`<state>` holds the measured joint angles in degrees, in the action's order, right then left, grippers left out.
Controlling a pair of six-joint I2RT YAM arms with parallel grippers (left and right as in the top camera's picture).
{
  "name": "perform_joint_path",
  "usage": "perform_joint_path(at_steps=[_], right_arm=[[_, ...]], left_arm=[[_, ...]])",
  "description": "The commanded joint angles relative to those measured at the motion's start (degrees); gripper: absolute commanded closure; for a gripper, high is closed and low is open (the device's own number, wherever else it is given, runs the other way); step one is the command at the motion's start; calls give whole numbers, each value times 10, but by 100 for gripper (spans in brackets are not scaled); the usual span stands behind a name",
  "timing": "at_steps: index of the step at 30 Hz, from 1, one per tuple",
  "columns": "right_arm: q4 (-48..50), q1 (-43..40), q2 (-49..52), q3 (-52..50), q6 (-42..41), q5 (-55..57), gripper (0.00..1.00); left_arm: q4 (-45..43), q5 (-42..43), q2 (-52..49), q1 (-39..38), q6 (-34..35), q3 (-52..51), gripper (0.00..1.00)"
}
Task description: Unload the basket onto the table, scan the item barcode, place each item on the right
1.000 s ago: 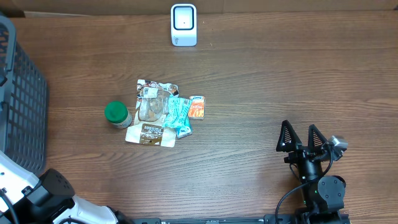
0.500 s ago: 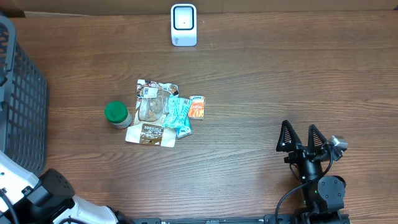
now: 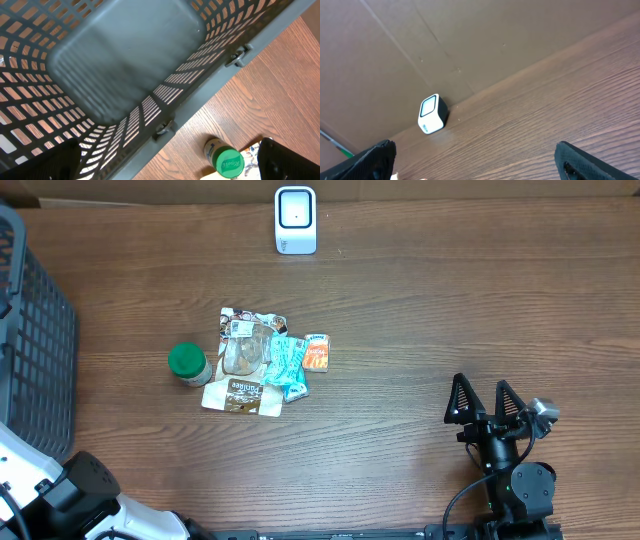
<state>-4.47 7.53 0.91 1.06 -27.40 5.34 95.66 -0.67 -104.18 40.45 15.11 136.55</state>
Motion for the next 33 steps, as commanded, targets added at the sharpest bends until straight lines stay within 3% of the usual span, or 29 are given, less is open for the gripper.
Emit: perform_joint_path(at_steps=[1, 33], right_arm=[[3, -1, -3, -6, 2, 1, 0], [3, -1, -3, -6, 2, 1, 0]], left_arm=[[0, 1, 4, 0, 12, 7, 0], [0, 1, 4, 0, 12, 7, 0]])
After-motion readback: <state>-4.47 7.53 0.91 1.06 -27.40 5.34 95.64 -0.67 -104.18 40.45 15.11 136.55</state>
